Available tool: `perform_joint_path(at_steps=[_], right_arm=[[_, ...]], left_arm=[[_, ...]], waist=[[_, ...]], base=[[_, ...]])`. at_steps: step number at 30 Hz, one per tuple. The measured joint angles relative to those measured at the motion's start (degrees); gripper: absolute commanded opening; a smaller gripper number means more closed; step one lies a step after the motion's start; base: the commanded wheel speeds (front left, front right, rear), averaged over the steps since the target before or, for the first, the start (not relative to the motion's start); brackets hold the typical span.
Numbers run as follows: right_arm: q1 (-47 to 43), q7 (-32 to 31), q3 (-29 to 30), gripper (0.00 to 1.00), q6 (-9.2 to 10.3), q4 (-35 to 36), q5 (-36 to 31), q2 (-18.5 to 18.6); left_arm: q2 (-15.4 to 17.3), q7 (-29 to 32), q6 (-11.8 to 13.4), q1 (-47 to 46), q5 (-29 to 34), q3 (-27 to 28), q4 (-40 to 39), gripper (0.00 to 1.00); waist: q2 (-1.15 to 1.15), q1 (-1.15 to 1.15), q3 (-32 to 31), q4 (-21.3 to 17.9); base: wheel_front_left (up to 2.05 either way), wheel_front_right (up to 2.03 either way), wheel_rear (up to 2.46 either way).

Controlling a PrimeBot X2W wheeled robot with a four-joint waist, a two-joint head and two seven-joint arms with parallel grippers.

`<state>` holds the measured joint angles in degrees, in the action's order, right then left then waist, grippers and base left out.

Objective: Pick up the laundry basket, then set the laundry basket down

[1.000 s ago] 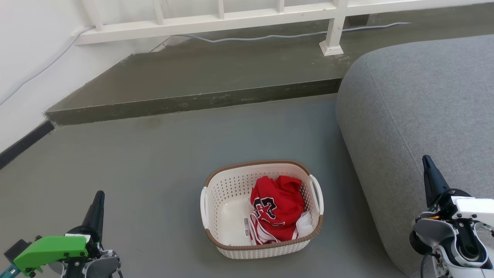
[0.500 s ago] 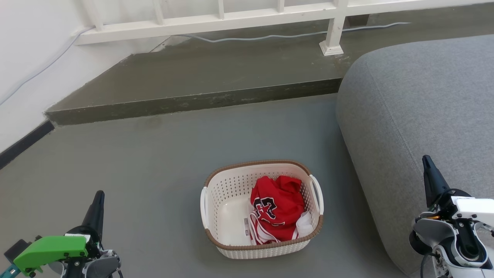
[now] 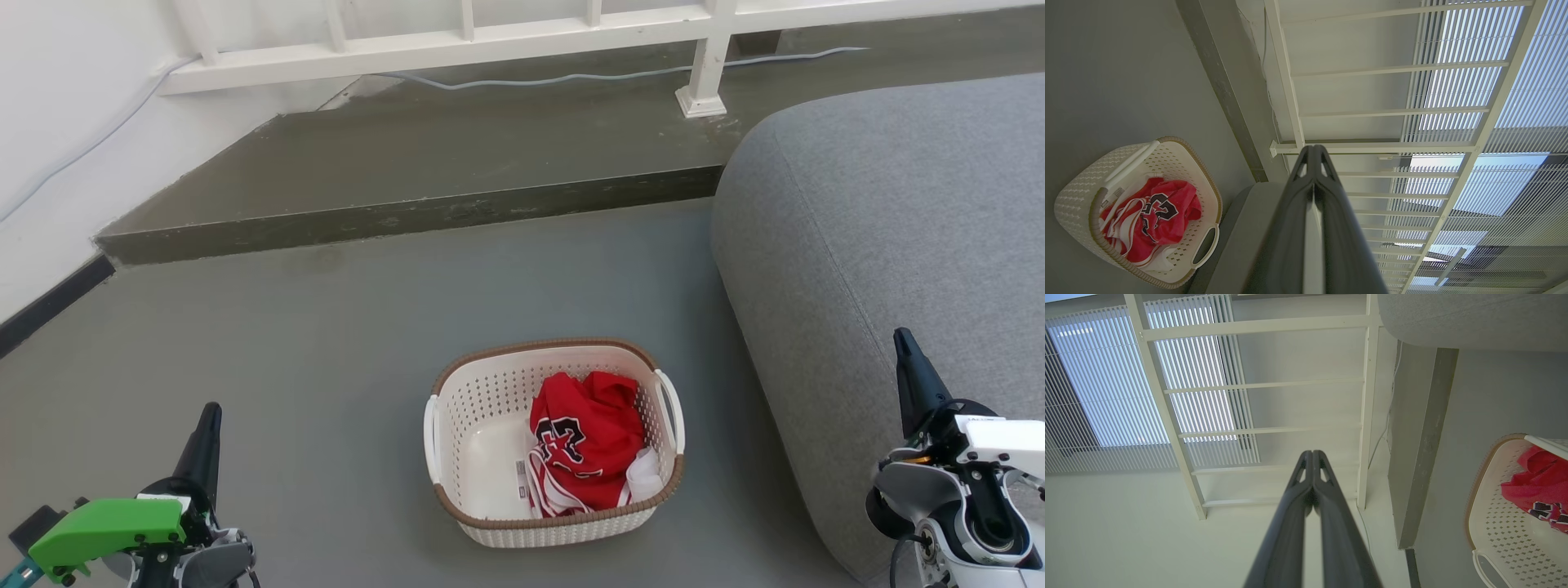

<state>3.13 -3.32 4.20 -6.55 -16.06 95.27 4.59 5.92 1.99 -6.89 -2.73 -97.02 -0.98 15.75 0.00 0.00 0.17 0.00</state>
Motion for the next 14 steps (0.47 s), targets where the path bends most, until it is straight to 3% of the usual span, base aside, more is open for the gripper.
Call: perform_joint_path(at_steps=[14], right_arm=[[0.00,-0.01,0.07,0.00,-0.01,0.01,-0.01,-0.02]], left_arm=[[-0.03,0.04,0.00,0.00,-0.01,0.12,-0.07,0.00]], waist=[[0.00,0.00,0.00,0.00]], base=[[0.00,0.00,0.00]])
